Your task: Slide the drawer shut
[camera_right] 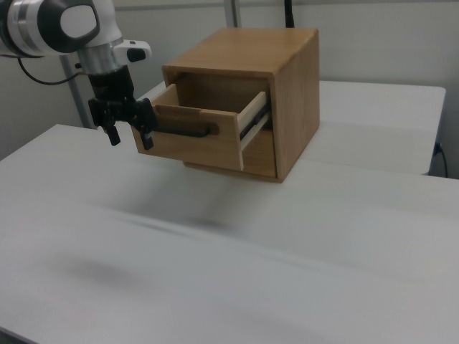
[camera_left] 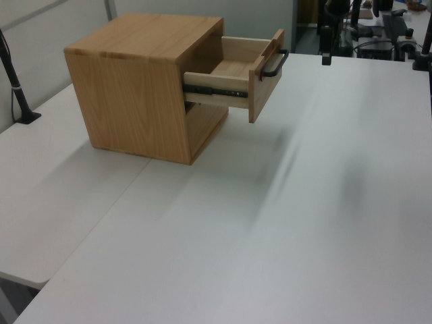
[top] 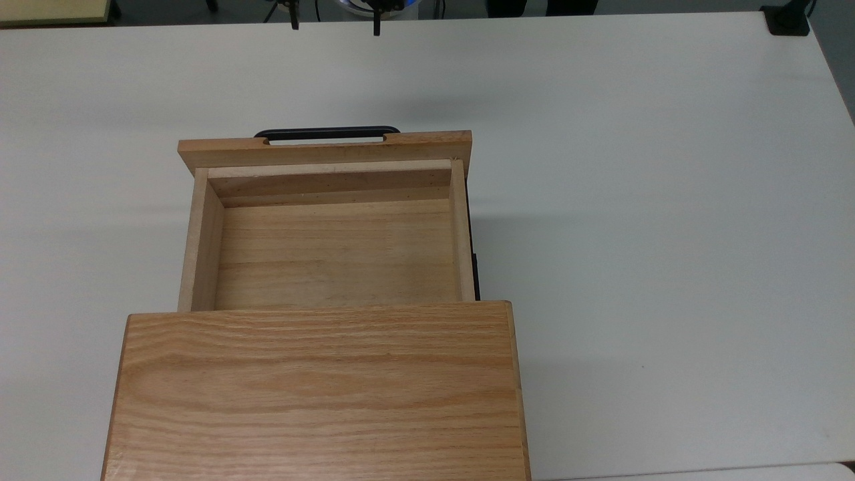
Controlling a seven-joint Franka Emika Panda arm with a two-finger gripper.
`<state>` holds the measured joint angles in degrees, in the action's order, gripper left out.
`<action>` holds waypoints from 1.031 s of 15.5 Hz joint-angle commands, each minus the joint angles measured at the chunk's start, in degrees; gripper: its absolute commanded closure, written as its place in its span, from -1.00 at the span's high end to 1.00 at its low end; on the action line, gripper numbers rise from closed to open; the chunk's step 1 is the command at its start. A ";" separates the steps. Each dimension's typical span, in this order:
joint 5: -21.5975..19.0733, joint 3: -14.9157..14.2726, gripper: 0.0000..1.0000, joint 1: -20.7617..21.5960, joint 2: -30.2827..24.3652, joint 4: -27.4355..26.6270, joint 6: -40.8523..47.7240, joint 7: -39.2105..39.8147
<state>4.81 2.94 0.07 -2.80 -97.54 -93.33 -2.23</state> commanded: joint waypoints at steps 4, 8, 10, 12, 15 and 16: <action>-0.77 0.40 1.00 -0.42 0.60 1.04 0.34 -0.50; -0.77 0.40 1.00 -0.59 0.69 1.39 0.43 -0.50; -0.77 0.40 1.00 -0.42 0.69 1.39 0.52 -0.59; -0.77 0.40 1.00 -0.24 0.69 1.13 0.43 -0.50; -0.77 0.40 0.83 -0.42 0.86 1.13 0.25 -0.41; -0.77 0.40 0.58 -0.42 1.39 1.22 0.25 -0.15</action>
<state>4.81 2.95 0.05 -2.64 -97.51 -93.33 -2.23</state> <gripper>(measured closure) 0.009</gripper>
